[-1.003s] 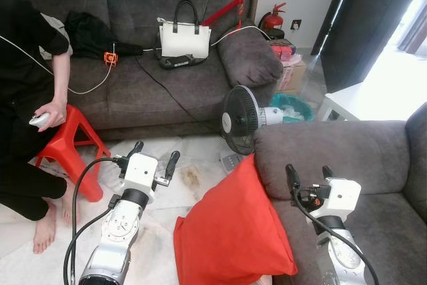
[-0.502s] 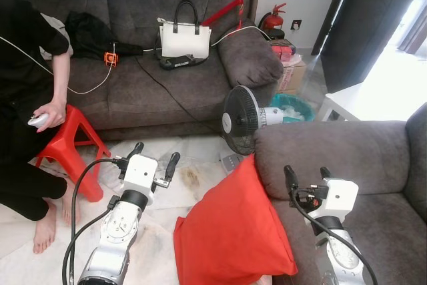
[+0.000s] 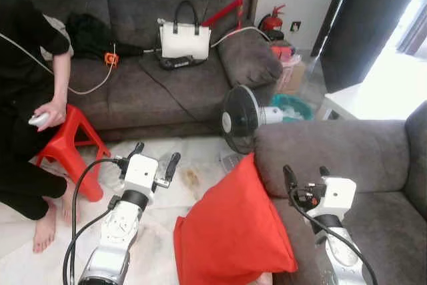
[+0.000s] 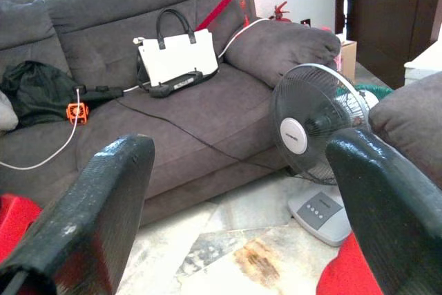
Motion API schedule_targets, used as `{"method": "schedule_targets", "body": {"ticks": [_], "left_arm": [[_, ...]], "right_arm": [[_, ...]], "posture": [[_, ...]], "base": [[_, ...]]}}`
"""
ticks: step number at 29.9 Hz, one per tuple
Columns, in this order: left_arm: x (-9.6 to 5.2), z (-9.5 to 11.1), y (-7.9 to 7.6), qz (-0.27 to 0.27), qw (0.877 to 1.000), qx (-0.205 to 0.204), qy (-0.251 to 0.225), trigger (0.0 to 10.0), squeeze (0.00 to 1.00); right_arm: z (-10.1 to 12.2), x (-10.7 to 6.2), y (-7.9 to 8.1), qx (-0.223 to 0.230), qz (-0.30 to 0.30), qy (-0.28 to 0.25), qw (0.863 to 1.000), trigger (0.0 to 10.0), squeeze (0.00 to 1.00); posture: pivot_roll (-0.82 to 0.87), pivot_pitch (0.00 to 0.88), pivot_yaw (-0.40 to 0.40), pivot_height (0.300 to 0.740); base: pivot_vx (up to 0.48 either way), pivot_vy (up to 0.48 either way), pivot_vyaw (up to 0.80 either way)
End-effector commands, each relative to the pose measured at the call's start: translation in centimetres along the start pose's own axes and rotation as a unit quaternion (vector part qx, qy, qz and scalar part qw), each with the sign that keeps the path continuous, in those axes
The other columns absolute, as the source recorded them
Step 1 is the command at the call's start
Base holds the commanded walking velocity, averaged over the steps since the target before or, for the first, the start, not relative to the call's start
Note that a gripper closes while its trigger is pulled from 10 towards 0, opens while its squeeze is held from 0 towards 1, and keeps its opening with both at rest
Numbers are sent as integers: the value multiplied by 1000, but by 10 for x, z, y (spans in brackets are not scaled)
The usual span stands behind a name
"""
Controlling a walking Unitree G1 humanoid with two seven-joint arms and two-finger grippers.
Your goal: Move the pillow to the sofa from floor
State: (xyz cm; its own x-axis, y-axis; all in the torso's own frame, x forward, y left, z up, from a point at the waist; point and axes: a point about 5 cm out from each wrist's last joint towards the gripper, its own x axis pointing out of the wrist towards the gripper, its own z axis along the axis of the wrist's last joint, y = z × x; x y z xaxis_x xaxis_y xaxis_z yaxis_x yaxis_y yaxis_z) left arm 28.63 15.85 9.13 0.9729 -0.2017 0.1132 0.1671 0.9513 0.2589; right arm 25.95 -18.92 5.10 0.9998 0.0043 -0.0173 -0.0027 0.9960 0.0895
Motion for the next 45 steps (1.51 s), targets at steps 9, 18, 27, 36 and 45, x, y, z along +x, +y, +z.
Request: {"method": "schedule_targets", "body": {"ticks": [9,18,27,36,45], "left_arm": [[1,-1,-2,-2,1000,2,7,10000,0],[1,-1,-2,1,1000,2,9,10000,0],[0,-2,-3,1,1000,1,10,10000,0],[-2,-3,-3,2,1000,1,12,10000,0],[-2,-3,-5,1,1000,-1,13,10000,0]], "right_arm": [[1,1,-4,-3,-4,-1,1000,10000,0],[-1,1,-3,3,-5,3,1000,10000,0],[-2,0,-2,4,-5,3,1000,10000,0],[-4,1,-3,2,-9,13,1000,10000,0],[-4,0,-2,-7,-5,11,1000,10000,0]], "posture": [[116,0,-45,640],[119,0,-47,640],[120,0,-49,640],[120,0,-49,621],[119,0,-49,571]], "base": [[0,0,0],[0,0,0],[0,0,0],[0,0,0],[0,0,0]]}}
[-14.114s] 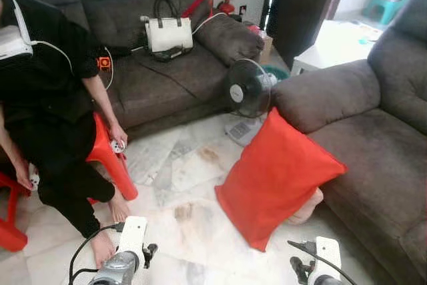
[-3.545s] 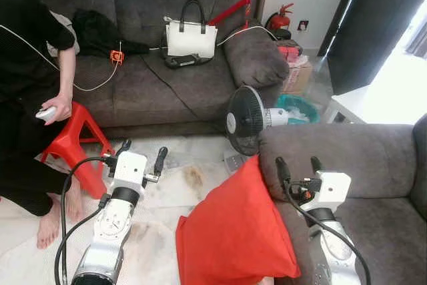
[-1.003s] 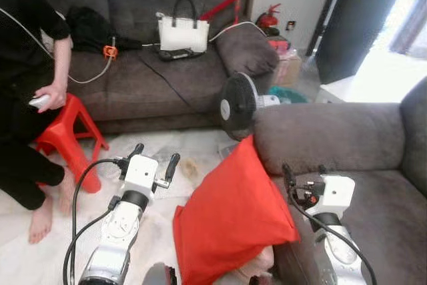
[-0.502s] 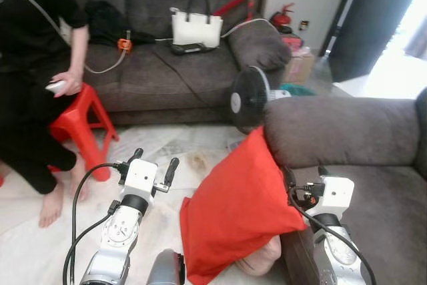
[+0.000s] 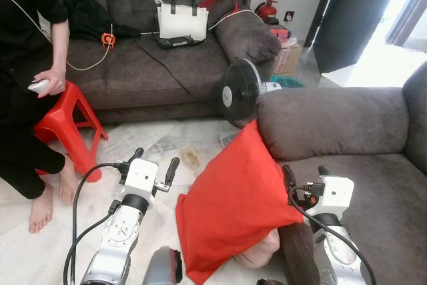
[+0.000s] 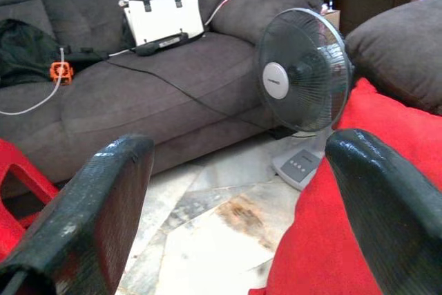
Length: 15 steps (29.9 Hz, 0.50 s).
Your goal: Move the pillow to the sofa from floor
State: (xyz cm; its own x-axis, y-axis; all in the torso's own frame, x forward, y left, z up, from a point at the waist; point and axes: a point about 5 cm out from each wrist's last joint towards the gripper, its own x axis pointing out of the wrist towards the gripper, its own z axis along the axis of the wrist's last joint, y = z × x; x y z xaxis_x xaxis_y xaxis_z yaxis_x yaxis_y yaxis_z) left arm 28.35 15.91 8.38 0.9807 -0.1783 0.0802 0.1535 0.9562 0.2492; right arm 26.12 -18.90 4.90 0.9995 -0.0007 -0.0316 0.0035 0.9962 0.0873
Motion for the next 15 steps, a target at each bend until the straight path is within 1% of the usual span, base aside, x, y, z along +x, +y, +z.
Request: {"method": "schedule_targets", "body": {"ticks": [1,15], "left_arm": [[2,4,-3,-7,1000,3,-6,10000,0],[1,2,-4,-7,1000,0,-1,10000,0]], "right_arm": [[-2,-2,-2,-5,-1,2,1000,10000,0],[-3,-3,0,-2,6,3,1000,10000,0]], "posture": [[119,0,-49,571],[122,0,-53,571]], "base": [[0,0,0],[0,0,0]]}}
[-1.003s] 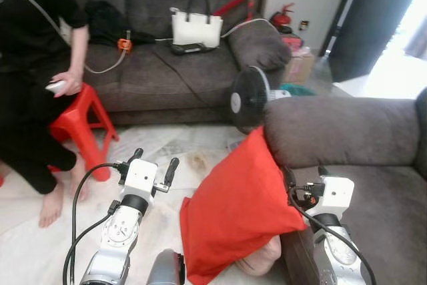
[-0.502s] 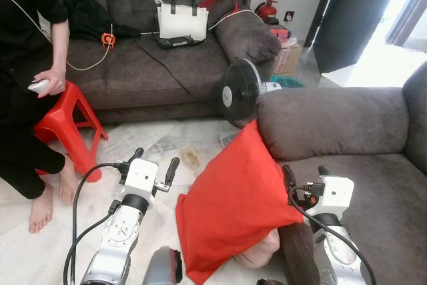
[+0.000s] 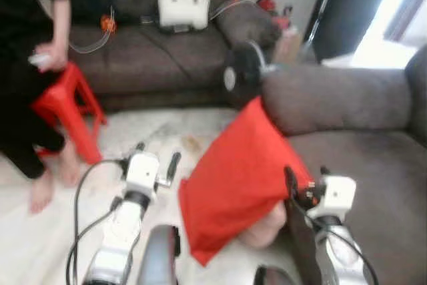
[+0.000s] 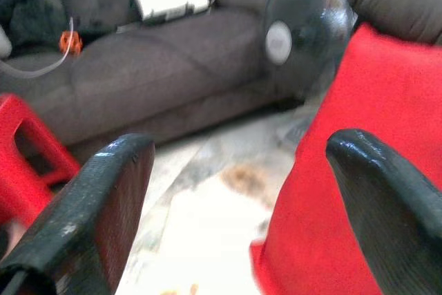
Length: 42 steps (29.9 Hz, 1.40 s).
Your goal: Move the pillow to the sofa from floor
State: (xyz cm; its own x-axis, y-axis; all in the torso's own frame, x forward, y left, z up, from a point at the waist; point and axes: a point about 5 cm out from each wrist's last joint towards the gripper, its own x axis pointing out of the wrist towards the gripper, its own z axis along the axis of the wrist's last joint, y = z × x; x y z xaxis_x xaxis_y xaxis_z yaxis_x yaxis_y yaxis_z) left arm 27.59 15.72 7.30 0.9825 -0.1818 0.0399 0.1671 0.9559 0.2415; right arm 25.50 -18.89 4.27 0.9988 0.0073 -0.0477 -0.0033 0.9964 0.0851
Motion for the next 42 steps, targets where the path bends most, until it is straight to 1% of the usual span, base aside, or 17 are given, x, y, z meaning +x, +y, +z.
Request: {"method": "schedule_targets", "body": {"ticks": [1,4,5,7,20,23,36,42], "left_arm": [[9,11,2,-1,1000,5,-20,10000,0],[8,10,2,2,1000,-4,-17,10000,0],[8,9,2,7,1000,-16,-14,10000,0],[8,9,1,5,1000,-22,-15,10000,0],[7,7,1,2,1000,-19,-7,10000,0],[7,7,2,3,1000,-18,-6,10000,0],[7,7,1,-3,1000,-10,-5,10000,0],[7,7,1,-4,1000,-8,-4,10000,0]], "right_arm": [[3,3,0,-1,3,-5,1000,10000,0],[3,3,0,-1,3,-3,1000,10000,0],[2,3,0,-1,3,-2,1000,10000,0],[2,3,0,-1,2,-1,1000,10000,0],[1,2,-1,2,0,4,1000,10000,0],[0,2,-1,1,1,5,1000,10000,0],[1,3,1,-6,6,3,1000,10000,0],[0,2,2,-23,14,6,1000,10000,0]], "posture": [[122,0,-53,571],[124,0,-54,571],[124,0,-54,571],[124,0,-54,571],[121,0,-56,571],[122,0,-57,571],[126,0,-56,571],[124,0,-55,571]], "base": [[0,0,0],[0,0,0],[0,0,0],[0,0,0],[0,0,0],[0,0,-771],[243,0,-53],[250,0,0]]}}
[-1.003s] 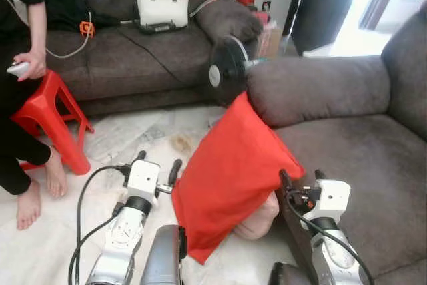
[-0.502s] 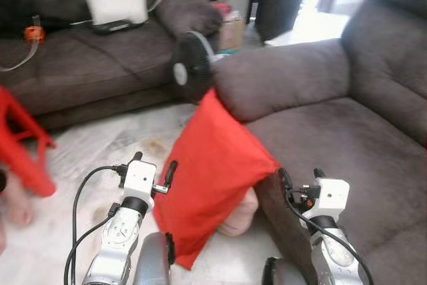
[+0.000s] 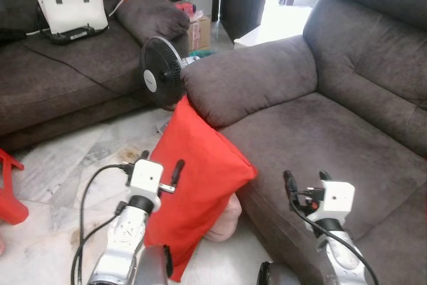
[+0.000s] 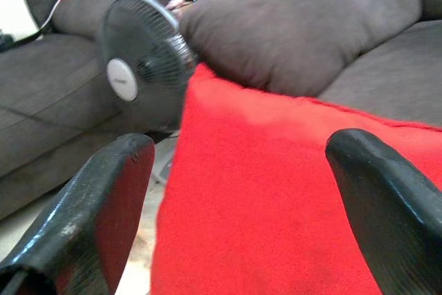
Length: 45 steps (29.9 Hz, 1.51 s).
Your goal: Move the pillow to the sofa from floor
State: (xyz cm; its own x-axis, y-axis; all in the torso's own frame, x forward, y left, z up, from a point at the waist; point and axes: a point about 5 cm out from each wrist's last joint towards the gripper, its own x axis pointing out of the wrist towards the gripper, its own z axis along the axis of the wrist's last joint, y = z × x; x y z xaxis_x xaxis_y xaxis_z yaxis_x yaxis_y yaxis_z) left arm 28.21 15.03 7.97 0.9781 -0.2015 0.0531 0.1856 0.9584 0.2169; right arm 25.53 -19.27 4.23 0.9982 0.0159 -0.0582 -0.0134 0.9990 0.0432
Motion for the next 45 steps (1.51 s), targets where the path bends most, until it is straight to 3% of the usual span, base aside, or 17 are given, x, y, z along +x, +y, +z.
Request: {"method": "schedule_targets", "body": {"ticks": [1,10,36,45], "left_arm": [[-1,-1,5,5,1000,5,5,10000,0],[-1,-1,4,5,1000,8,7,10000,0],[-2,-4,4,5,1000,11,14,10000,0],[-6,-11,1,-11,999,11,36,10000,0]], "right_arm": [[0,2,6,-2,12,0,1000,10000,0],[-3,0,6,-3,17,7,1000,10000,0],[-6,2,6,1,19,18,1000,10000,0],[-21,3,-2,-8,-9,73,997,10000,0]], "posture": [[125,0,-56,571],[125,0,-56,571],[132,0,-57,571],[136,0,-63,571]], "base": [[259,0,563],[262,0,686],[282,0,66],[0,0,0]]}}
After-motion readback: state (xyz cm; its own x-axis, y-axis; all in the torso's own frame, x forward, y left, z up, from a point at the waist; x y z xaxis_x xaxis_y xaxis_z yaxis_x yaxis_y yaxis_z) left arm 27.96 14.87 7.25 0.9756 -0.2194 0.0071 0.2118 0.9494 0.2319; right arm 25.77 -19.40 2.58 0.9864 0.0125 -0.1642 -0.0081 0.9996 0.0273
